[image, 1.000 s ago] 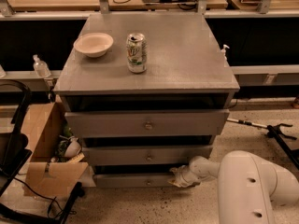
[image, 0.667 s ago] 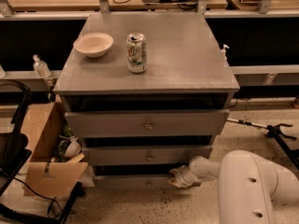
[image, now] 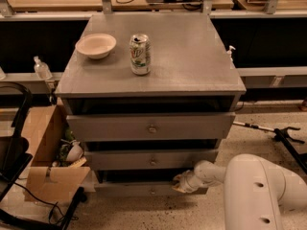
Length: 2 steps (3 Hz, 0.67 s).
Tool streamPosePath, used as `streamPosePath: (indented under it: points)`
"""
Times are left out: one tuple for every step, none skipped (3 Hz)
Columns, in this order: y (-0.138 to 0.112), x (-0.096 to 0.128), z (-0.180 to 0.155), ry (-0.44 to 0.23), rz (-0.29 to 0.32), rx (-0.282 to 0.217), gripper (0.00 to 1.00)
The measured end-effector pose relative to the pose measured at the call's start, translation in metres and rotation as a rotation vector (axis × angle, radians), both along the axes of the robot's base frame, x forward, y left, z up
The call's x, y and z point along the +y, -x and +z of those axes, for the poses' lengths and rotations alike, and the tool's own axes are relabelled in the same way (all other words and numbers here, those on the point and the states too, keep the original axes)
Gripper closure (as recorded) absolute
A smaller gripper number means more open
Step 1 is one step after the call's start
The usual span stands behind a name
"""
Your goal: Open bottom drawer
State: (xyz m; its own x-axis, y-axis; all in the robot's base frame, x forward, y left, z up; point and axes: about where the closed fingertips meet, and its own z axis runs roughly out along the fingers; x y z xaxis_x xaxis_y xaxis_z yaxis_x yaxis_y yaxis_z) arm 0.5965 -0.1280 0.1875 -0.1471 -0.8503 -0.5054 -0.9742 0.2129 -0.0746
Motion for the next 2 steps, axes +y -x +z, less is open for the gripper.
streamPosePath:
  points:
    - [0.0000, 0.0000, 0.0002, 0.000, 0.000, 0.000, 1.00]
    - [0.0000, 0.0000, 0.0002, 0.000, 0.000, 0.000, 1.00]
